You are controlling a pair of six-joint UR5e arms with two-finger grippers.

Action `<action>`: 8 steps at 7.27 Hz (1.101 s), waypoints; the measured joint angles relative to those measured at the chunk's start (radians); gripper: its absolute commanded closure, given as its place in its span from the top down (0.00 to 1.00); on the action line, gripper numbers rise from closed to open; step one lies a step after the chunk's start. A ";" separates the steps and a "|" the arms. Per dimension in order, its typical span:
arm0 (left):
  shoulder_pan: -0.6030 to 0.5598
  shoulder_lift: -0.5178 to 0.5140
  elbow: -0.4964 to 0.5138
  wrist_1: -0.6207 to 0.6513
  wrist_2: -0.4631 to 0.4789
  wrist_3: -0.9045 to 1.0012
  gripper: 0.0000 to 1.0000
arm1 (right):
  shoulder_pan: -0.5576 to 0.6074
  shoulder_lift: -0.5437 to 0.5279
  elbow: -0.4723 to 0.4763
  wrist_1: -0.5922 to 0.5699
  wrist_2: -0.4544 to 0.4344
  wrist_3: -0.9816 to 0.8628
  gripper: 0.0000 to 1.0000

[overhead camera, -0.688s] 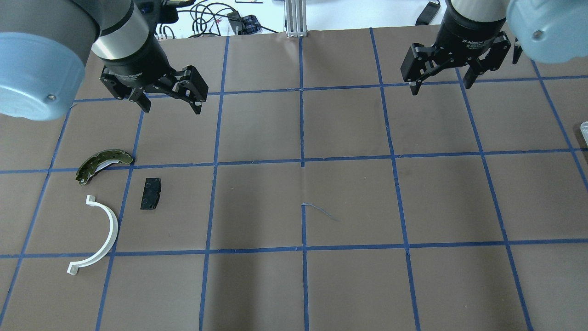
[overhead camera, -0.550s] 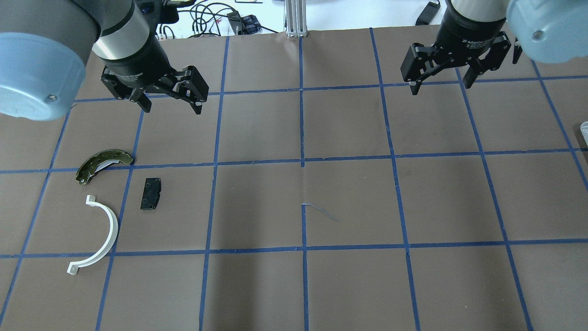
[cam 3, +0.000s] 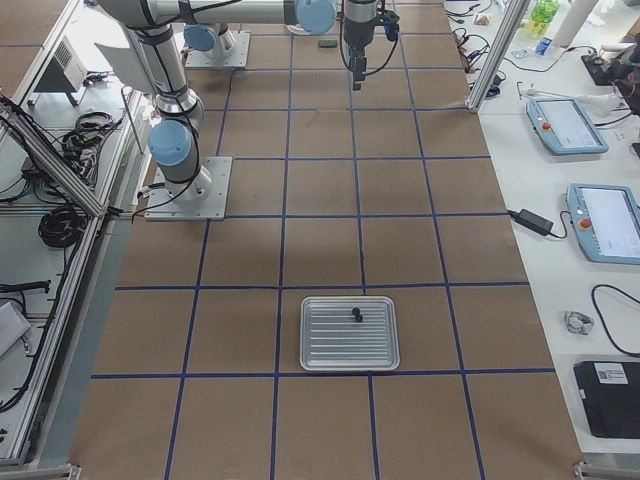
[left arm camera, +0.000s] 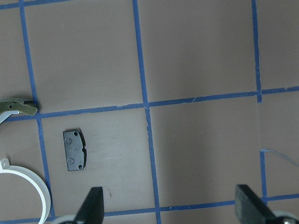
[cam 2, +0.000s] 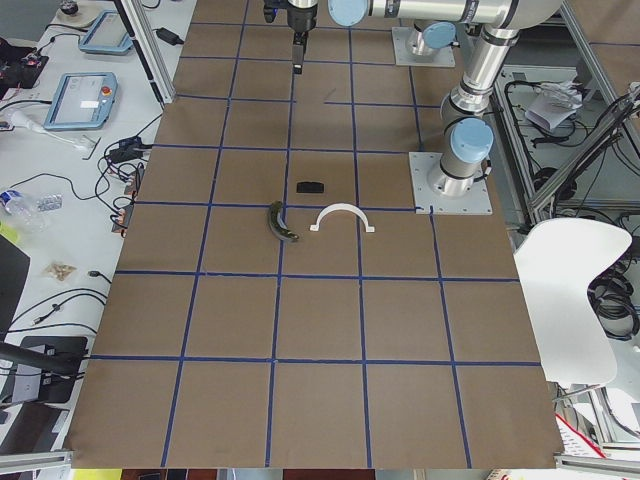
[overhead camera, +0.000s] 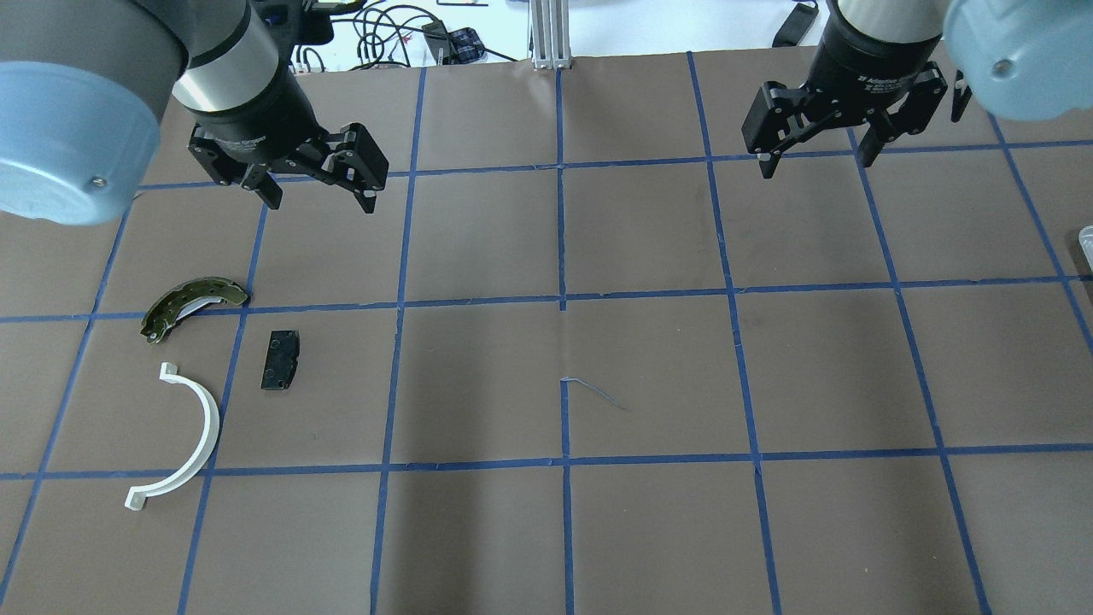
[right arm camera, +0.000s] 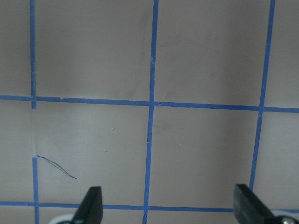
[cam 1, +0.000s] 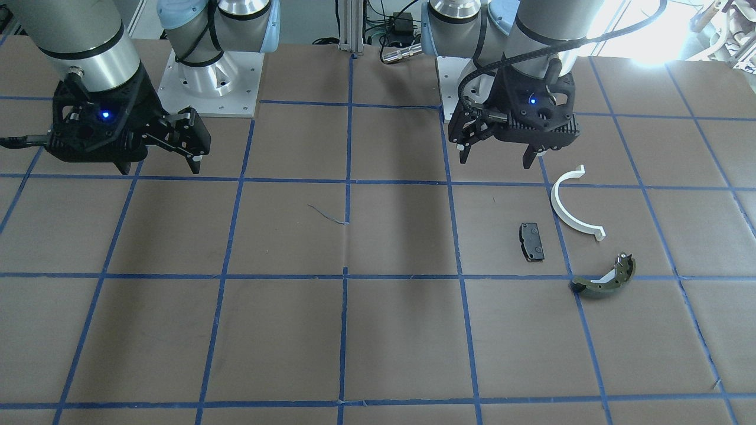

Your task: Place bearing gear from tray to pile

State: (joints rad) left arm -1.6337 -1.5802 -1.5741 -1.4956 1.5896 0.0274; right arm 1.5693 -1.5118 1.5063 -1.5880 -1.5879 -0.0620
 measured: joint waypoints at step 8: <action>0.000 -0.001 0.002 0.002 0.000 -0.001 1.00 | -0.244 -0.004 0.002 0.065 0.021 -0.380 1.00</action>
State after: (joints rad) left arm -1.6337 -1.5813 -1.5723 -1.4933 1.5893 0.0264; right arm 1.3252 -1.5161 1.5085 -1.5226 -1.5668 -0.4418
